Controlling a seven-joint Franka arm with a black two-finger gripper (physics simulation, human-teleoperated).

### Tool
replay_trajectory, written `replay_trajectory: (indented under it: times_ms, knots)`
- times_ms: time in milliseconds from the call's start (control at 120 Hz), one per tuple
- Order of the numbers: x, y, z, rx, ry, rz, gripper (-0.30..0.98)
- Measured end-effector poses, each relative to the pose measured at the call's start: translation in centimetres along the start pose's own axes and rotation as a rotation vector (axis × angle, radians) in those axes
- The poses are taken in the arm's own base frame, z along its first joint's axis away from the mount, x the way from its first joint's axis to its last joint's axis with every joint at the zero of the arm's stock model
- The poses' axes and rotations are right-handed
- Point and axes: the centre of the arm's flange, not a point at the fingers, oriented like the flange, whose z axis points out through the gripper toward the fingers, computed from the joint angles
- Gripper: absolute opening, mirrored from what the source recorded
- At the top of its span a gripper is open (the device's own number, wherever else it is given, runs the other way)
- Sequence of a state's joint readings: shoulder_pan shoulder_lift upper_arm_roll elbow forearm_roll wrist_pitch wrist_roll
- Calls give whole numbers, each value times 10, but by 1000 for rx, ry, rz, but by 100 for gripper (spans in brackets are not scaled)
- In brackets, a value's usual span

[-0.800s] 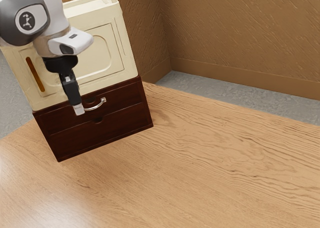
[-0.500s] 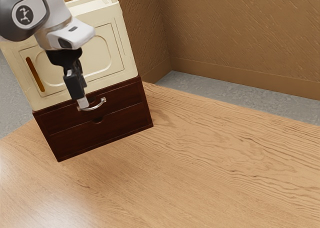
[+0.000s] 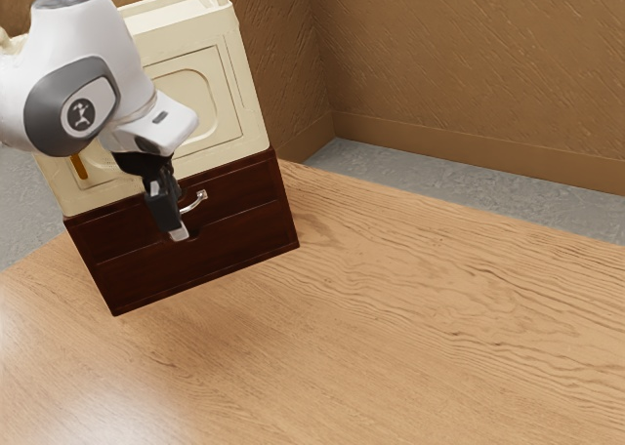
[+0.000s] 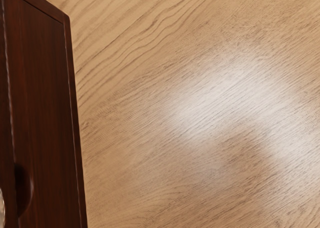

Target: Pull the drawer handle with one arm to open the drawer

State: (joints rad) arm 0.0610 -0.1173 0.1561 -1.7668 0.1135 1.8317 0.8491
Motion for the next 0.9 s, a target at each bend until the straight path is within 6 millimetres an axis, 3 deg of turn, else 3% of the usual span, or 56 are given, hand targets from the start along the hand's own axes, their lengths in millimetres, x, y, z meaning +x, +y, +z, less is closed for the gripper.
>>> replay_trajectory:
  times_ms: [142, 442, 900]
  knots:
    - [10, -13, 16, 40, 23, 0, 63]
    - [1, -37, 37, 105, -15, -2, 32]
    - [-2, -51, 58, 143, -69, 17, 21]
